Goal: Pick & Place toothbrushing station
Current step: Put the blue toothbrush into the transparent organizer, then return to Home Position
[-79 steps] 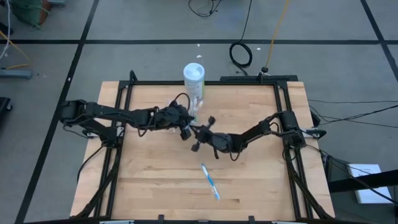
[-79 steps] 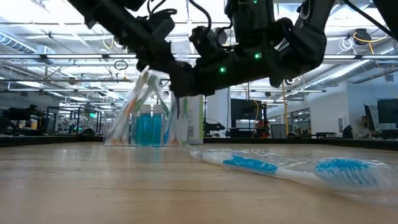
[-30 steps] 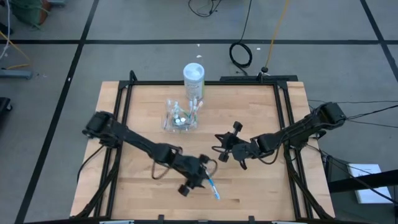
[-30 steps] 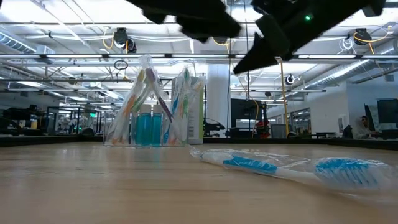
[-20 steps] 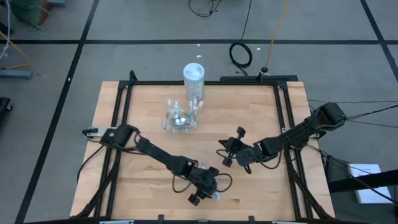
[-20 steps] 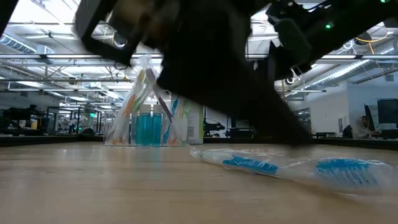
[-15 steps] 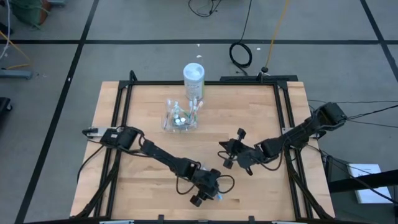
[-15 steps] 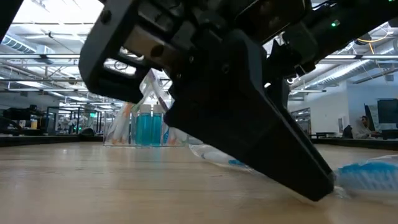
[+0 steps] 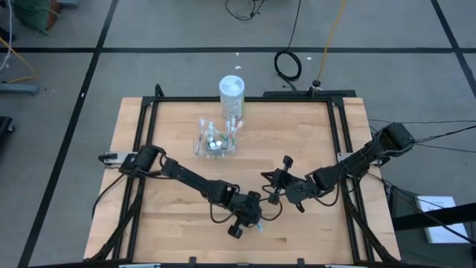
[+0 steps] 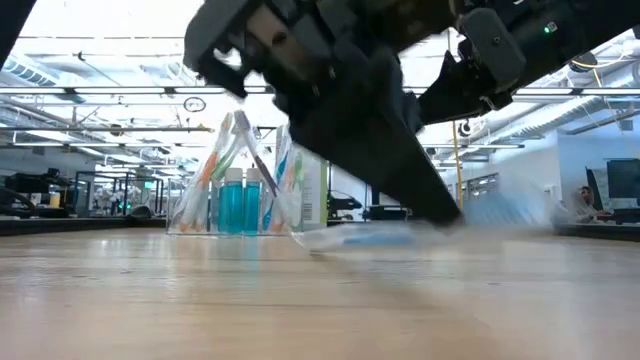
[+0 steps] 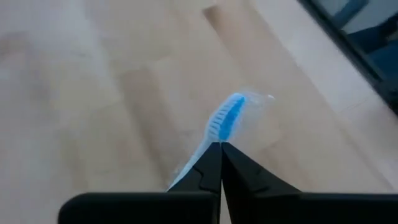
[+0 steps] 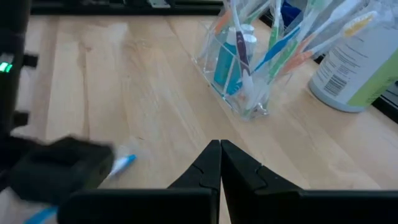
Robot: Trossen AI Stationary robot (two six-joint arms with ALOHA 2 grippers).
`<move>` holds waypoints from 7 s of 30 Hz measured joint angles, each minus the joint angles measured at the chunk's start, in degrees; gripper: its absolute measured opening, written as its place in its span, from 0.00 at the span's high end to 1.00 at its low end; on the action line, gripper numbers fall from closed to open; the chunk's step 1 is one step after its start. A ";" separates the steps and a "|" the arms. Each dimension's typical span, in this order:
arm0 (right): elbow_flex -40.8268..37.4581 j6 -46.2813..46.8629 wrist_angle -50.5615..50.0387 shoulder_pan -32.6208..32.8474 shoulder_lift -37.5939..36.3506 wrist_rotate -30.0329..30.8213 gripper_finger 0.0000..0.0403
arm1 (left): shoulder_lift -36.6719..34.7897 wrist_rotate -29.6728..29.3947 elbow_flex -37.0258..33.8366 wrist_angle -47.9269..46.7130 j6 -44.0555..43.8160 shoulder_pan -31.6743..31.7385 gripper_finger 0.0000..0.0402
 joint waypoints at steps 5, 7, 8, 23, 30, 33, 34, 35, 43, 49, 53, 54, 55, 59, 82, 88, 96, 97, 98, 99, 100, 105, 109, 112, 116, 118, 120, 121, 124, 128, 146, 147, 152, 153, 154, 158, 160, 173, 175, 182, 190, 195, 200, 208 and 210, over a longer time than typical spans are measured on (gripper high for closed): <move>0.00 -4.36 1.22 0.02 0.00 -0.02 1.00 | -5.20 -8.03 -0.02 -7.58 -0.83 -0.21 0.99; 0.00 -4.35 1.46 -0.04 0.00 0.03 1.00 | -8.68 -12.48 -0.02 -11.08 -3.63 -0.42 0.99; 0.00 -4.35 1.63 -0.04 0.00 0.01 1.00 | -10.37 -14.80 -0.02 -12.38 -5.64 -0.37 0.99; 0.09 -5.21 3.34 0.00 -0.02 -0.15 1.00 | -41.22 -44.72 -0.83 -41.24 -21.69 0.95 1.00; 0.09 -5.21 3.74 0.00 -0.02 -0.16 1.00 | -54.64 -50.66 -14.12 -35.36 -24.07 2.99 1.00; 0.09 -5.21 3.74 0.00 -0.02 -0.15 1.00 | -61.67 -49.38 -23.91 -23.63 -23.23 4.20 1.00; 0.09 -5.21 3.73 0.00 -0.02 -0.15 1.00 | -63.77 -48.92 -27.60 -19.73 -22.48 4.47 1.00; 0.09 -5.21 3.75 0.00 -0.02 -0.15 1.00 | -65.72 -48.69 -31.19 -16.17 -21.69 4.74 1.00; 0.09 -5.21 3.89 -0.11 -0.02 -0.15 1.00 | -73.65 -45.06 -55.98 16.26 -20.59 9.46 1.00; 0.07 -5.22 3.93 -0.11 -0.02 -0.17 1.00 | -73.58 -45.48 -66.47 30.03 -25.72 11.91 1.00; 0.07 -5.75 3.90 -0.11 -0.02 -0.15 1.00 | -73.67 -47.89 -69.79 29.96 -29.04 12.17 1.00; 0.07 -5.77 3.93 -0.11 -0.02 -0.17 1.00 | -73.67 -48.36 -70.32 29.95 -29.85 12.17 1.00; 0.07 -5.78 3.90 -0.11 -0.02 -0.17 1.00 | -73.67 -48.39 -70.76 29.88 -30.64 12.17 1.00; 0.07 -5.84 3.90 -0.11 -0.02 -0.17 1.00 | -73.64 -48.71 -71.81 27.22 -33.69 12.13 1.00; 0.07 -7.24 3.90 0.06 -0.02 -0.13 1.00 | -80.75 -49.63 -72.15 27.19 -23.52 10.99 0.58; 0.07 -7.51 3.88 0.26 -0.02 -0.16 1.00 | -88.42 -49.65 -72.15 27.14 -18.24 8.55 0.55; -0.02 -18.13 9.81 -0.90 0.00 -0.10 1.00 | -93.89 -49.59 -72.12 21.45 -13.08 6.80 0.61; -0.02 -17.58 11.15 -0.90 0.00 -0.13 1.00 | -93.88 -49.58 -72.12 20.43 -12.76 6.78 0.61; -0.02 -17.70 12.94 -0.90 0.02 -0.15 1.00 | -93.87 -49.58 -72.12 19.49 -12.24 6.78 0.62; -0.02 -19.06 15.06 -0.90 0.02 -0.14 1.00 | -93.83 -49.57 -72.12 18.48 -11.80 6.78 0.62; -0.01 -21.30 17.10 -0.87 0.02 -0.15 1.00 | -93.82 -49.47 -72.12 17.14 -11.62 6.78 0.62; 0.00 -29.49 25.80 -1.62 -0.49 -3.15 1.00 | -93.84 -49.12 -72.12 17.94 -13.20 6.67 0.62; 0.02 -31.82 21.03 -3.76 -6.85 -23.34 1.00 | -94.09 -41.60 -72.10 22.88 -11.62 5.50 0.62; 0.00 -28.38 13.06 -6.94 -14.45 -38.20 0.99 | -95.09 -36.19 -72.06 23.93 -8.12 4.24 0.62; 0.11 -22.39 1.34 -11.62 -24.33 -42.77 0.99 | -96.11 -34.86 -72.06 23.87 -6.16 2.79 0.62; 0.05 -20.57 -3.73 -13.67 -28.02 -43.16 0.99 | -96.54 -34.90 -72.06 23.64 -5.90 2.25 0.62; -1.21 -19.23 -5.88 -15.01 -31.32 -43.23 0.99 | -97.18 -35.01 -72.07 23.49 -5.43 2.02 0.62; -2.31 -19.21 -5.83 -15.45 -32.86 -43.26 0.99 | -97.70 -35.21 -72.06 23.49 -5.26 1.90 0.62; -7.26 -18.99 -5.16 -15.91 -38.18 -43.66 0.99 | -100.30 -36.11 -72.06 22.86 -4.66 1.80 0.62; -16.04 -17.84 1.29 -15.89 -46.84 -43.69 0.99 | -105.57 -36.30 -72.06 18.19 -4.46 1.81 0.62; -32.28 -19.99 -3.89 -16.55 -81.73 -62.77 0.99 | -123.53 -36.11 -72.06 1.38 -6.38 1.81 0.62; -32.56 -19.96 -5.09 -16.84 -82.85 -62.75 0.99 | -123.51 -36.09 -72.06 1.28 -6.23 1.81 0.62; -33.69 -18.74 -7.07 -18.68 -85.35 -61.46 0.99 | -123.50 -36.04 -72.06 0.61 -5.91 1.81 0.62; -33.96 -18.72 -7.28 -18.98 -85.33 -61.49 0.99 | -123.48 -36.05 -72.06 0.13 -5.98 1.81 0.62; -34.22 -18.49 -7.54 -19.27 -85.29 -61.48 0.99 | -123.48 -36.06 -72.08 -0.06 -6.27 1.81 0.62; -34.45 -17.09 -7.87 -20.31 -85.33 -61.50 0.99 | -123.50 -36.07 -73.85 2.61 -7.11 1.81 0.62; -34.46 -16.70 -8.22 -20.52 -85.31 -61.48 0.99 | -123.48 -36.04 -75.39 4.53 -7.03 1.81 0.62; -37.75 -15.24 -4.74 -20.72 -85.30 -64.01 0.99 | -123.48 -36.54 -79.75 10.34 -3.35 1.82 0.62; -37.70 -16.08 -4.39 -20.72 -85.31 -66.42 0.99 | -123.48 -36.52 -79.75 10.41 -3.25 1.81 0.62; -37.70 -16.45 -4.43 -20.74 -85.31 -64.53 0.99 | -123.48 -36.20 -79.75 10.39 -5.55 1.82 0.62; -37.67 -16.28 -6.11 -20.74 -85.33 -61.43 0.99 | -123.48 -36.14 -79.75 10.35 0.38 1.84 0.62; -37.66 -17.11 -6.72 -20.74 -85.15 -61.35 0.99 | -123.48 -36.12 -79.75 10.35 4.46 1.84 0.62; -37.66 -14.26 -6.86 -20.74 -85.11 -61.42 0.99 | -123.48 -36.11 -79.75 10.34 4.53 1.84 0.62; -38.66 -15.00 -7.06 -20.74 -85.09 -61.46 0.99 | -123.48 -36.11 -79.75 10.34 4.62 1.84 0.62; -39.17 -15.00 -7.03 -20.74 -85.09 -61.46 0.99 | -123.48 -36.13 -79.75 10.36 4.59 1.84 0.62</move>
